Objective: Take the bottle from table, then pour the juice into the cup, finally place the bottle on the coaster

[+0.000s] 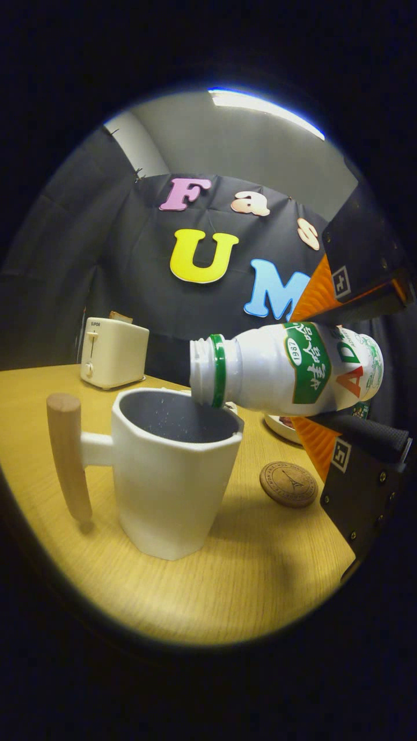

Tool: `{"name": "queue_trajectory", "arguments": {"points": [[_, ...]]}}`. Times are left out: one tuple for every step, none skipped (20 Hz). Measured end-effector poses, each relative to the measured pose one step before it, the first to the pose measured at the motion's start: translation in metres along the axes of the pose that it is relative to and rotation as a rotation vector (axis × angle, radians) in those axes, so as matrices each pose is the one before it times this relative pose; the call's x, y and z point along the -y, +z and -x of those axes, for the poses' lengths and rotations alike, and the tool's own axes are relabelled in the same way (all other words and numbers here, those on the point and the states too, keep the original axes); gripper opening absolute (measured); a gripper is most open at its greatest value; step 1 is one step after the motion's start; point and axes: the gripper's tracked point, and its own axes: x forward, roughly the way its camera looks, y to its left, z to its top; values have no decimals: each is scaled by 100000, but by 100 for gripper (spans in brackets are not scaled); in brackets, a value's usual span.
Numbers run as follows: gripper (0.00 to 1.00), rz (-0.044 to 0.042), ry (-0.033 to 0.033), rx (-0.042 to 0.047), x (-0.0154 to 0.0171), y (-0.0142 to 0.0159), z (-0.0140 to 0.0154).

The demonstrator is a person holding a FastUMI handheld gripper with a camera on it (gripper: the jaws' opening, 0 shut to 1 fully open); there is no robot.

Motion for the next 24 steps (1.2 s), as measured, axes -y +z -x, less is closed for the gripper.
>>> {"name": "queue_trajectory", "arguments": {"points": [[72,-3645,355,402,-109,94,-30],[72,-4071,613,382,-244,31,42],[72,-4337,587,240,-195,79,39],[72,-4278,757,269,-190,64,-9],[72,-4320,495,259,-163,141,29],[72,-4134,524,550,-140,95,35],[72,-4161,322,292,-101,-27,-80],[72,-3901,449,398,-111,-29,-51],[72,-3641,492,198,-205,-38,-2],[72,-3615,254,202,66,147,55],[72,-3363,282,349,-90,95,41],[72,-3112,241,223,-84,39,-10],[72,-2815,-37,382,67,-54,-28],[72,-2922,168,258,-57,-48,-10],[72,-2777,213,406,-34,59,-19],[72,-2735,286,403,-50,34,16],[72,-2441,160,67,-29,14,-47],[72,-2253,-102,238,-39,-19,-36],[72,-2060,-32,-50,-24,-83,-38],[72,-1764,30,74,15,-84,-2],[72,-1456,-427,-92,112,-155,-106],[72,-1159,-551,-311,59,-156,-158],[72,-1404,-387,-458,-6,-198,-136],[72,-1193,213,-127,-89,-138,-156]]}}
